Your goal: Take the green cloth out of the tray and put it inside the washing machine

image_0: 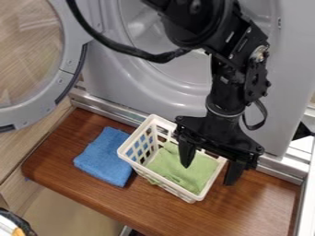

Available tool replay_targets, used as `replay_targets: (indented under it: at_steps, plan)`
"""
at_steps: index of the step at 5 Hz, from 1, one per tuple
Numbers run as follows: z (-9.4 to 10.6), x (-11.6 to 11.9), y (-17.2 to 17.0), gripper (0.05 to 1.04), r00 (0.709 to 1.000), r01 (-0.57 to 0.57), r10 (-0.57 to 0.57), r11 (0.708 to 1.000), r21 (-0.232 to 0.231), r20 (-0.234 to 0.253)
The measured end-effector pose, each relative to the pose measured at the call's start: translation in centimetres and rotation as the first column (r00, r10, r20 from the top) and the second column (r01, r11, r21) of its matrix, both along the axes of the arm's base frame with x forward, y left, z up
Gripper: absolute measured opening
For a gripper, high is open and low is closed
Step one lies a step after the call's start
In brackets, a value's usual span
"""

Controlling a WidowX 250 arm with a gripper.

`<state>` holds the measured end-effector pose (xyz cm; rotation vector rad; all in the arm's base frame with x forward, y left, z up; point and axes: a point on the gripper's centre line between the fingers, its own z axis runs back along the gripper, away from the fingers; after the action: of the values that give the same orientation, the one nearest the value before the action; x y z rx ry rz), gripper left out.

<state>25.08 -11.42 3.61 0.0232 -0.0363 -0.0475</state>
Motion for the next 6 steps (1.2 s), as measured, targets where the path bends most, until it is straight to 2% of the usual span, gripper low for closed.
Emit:
replay_targets:
  at_steps: [1,2,3,4,5,6]
  plan:
    - [-0.6,-0.3,0.2,1.0,1.0,-0.001,0.002,1.0,0.013,-0.019]
    - [-0.7,0.0,2.1,1.0,0.999,-0.043,0.043,0.999,0.03,0.021]
    - [-0.6,0.9,3.8,1.0,0.996,-0.062,0.057,0.995,0.072,0.062]
    - [-1.2,2.6,5.5,1.0,0.991,-0.069,0.059,0.994,0.084,0.121]
    - [-3.1,4.2,5.9,1.0,0.99,-0.018,0.012,0.999,0.041,0.138]
    - [-5.1,5.1,5.4,1.0,0.992,0.054,-0.054,0.999,0.006,0.115]
